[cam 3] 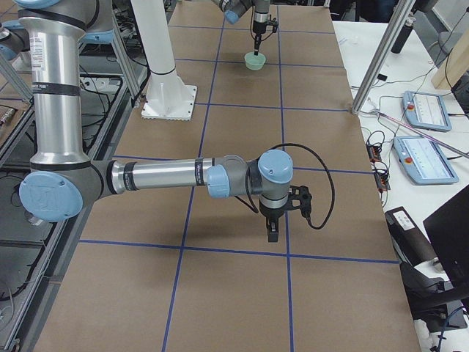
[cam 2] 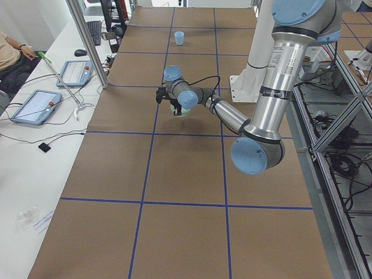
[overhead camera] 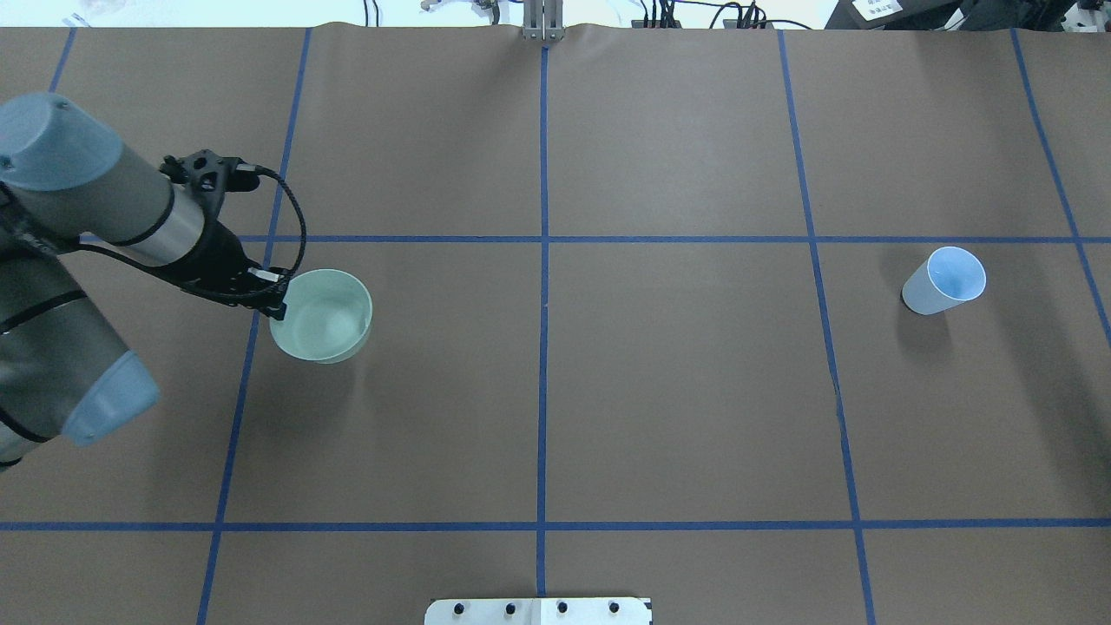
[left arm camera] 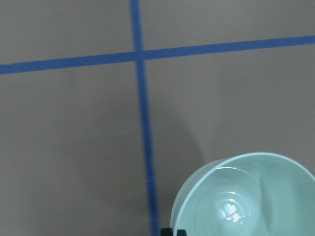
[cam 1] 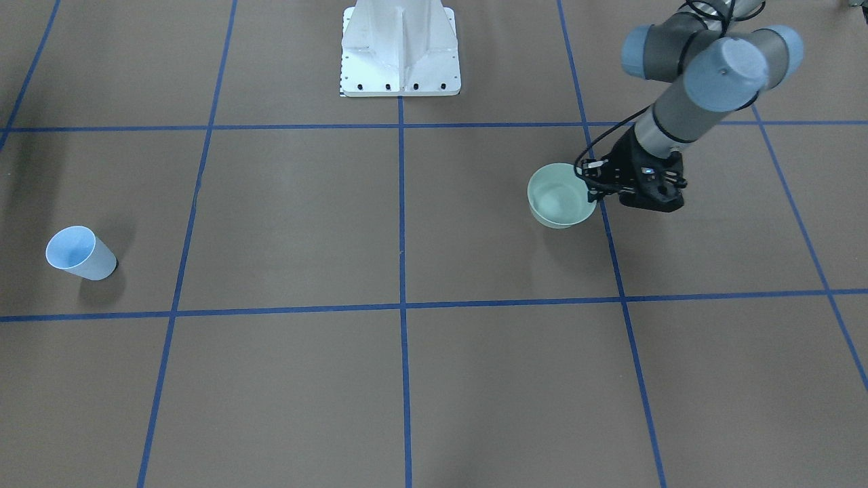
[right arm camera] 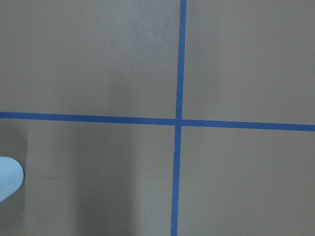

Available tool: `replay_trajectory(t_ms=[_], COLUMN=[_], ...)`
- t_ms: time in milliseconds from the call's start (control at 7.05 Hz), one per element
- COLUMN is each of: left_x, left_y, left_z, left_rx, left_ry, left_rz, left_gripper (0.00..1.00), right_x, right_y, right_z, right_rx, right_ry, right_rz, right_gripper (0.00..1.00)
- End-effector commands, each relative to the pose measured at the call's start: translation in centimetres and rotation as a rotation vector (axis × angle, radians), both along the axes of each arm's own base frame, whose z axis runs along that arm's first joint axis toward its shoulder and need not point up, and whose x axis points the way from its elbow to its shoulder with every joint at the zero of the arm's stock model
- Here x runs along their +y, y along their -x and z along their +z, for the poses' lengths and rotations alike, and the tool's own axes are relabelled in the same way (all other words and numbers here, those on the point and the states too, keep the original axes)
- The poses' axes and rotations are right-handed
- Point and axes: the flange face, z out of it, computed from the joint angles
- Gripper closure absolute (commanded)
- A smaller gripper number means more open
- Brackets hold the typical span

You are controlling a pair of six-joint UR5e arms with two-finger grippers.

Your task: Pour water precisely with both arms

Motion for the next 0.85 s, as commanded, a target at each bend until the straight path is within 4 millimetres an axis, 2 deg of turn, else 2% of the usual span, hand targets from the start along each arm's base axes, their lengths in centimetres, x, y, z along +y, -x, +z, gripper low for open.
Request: replay_trajectory(t_ms=[0, 142, 284, 426, 567, 709], left_x=[-0.5, -1.6, -1.5, -1.6, -0.6, -0.4], left_y=[-9.4, -12.3, -15.7, -18.2, -19.6, -20.0], left_z=[-6.4, -9.1, -11.7, -13.5, -13.4, -13.4], left_rx=[0.001, 0.009, 0.012, 0.009, -0.002, 0.000], left_ry=[0.043, 0.045, 0.061, 0.053, 0.045, 0.042], left_rz=[-0.035, -0.039, -0.042, -0.048, -0.039, -0.036], left_gripper=[1.00, 1.00, 1.00, 1.00, 1.00, 1.00], right_x=[0.0, 0.0, 0.0, 0.0, -0.1, -0.1], right_y=[0.0, 0.0, 0.0, 0.0, 0.0, 0.0], right_z=[0.0, 0.0, -0.1, 0.0, -0.1, -0.1], right_rx=[0.002, 0.000, 0.000, 0.000, 0.000, 0.000], right_ry=[0.000, 0.000, -0.002, 0.001, -0.002, -0.001], right_rz=[0.000, 0.000, 0.000, 0.000, 0.000, 0.001], right_gripper=[0.00, 0.00, 0.00, 0.00, 0.00, 0.00])
